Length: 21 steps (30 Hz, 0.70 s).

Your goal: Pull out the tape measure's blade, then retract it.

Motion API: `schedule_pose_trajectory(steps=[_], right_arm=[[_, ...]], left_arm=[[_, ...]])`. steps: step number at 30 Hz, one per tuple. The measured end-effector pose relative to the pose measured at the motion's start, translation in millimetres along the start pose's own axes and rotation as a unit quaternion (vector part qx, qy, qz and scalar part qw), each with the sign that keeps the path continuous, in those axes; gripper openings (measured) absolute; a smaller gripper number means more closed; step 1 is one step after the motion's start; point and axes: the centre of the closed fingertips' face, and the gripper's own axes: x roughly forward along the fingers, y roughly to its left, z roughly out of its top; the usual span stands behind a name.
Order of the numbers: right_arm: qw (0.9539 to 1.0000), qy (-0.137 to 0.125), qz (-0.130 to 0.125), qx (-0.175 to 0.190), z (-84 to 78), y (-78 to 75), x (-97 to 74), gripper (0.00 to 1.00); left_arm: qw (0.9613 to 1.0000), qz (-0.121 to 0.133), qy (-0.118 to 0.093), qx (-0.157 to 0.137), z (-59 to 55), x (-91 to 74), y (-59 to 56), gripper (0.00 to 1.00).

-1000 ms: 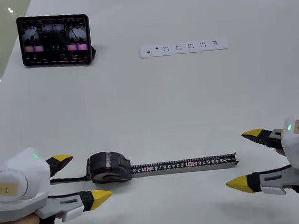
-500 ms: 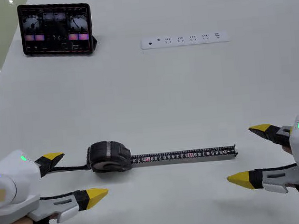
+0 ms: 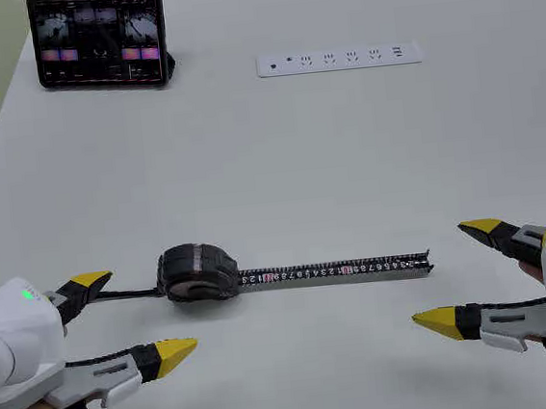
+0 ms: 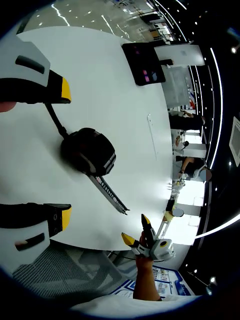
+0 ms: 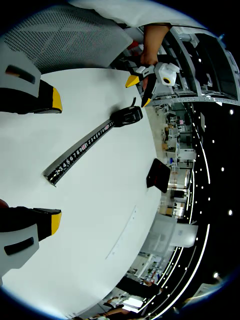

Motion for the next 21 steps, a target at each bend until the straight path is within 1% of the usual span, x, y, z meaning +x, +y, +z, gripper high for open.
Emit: schedule_pose_trajectory(steps=[3, 7, 14, 21], right_arm=[[1.0000, -0.002, -0.002, -0.001, -1.0, 0.6, -1.3, 0.76], [1.0000, -0.001, -0.003, 0.000, -4.2, 3.0, -2.8, 0.76], [1.0000, -0.001, -0.004, 0.004, -9.0, 8.7, -5.8, 0.77], [0.9999, -0.001, -0.004, 0.011, -13.8, 12.5, -7.9, 0.78]], left_arm=[[1.0000, 0.000, -0.003, -0.001, 0.3, -1.0, -1.9, 0.80], [1.0000, -0.001, -0.001, 0.001, -1.3, -1.9, -3.3, 0.80], [1.0000, -0.001, -0.004, 0.000, -2.8, -4.9, -4.3, 0.81], [1.0000, 0.000, -0.005, -0.007, -7.4, -8.7, -8.4, 0.81]])
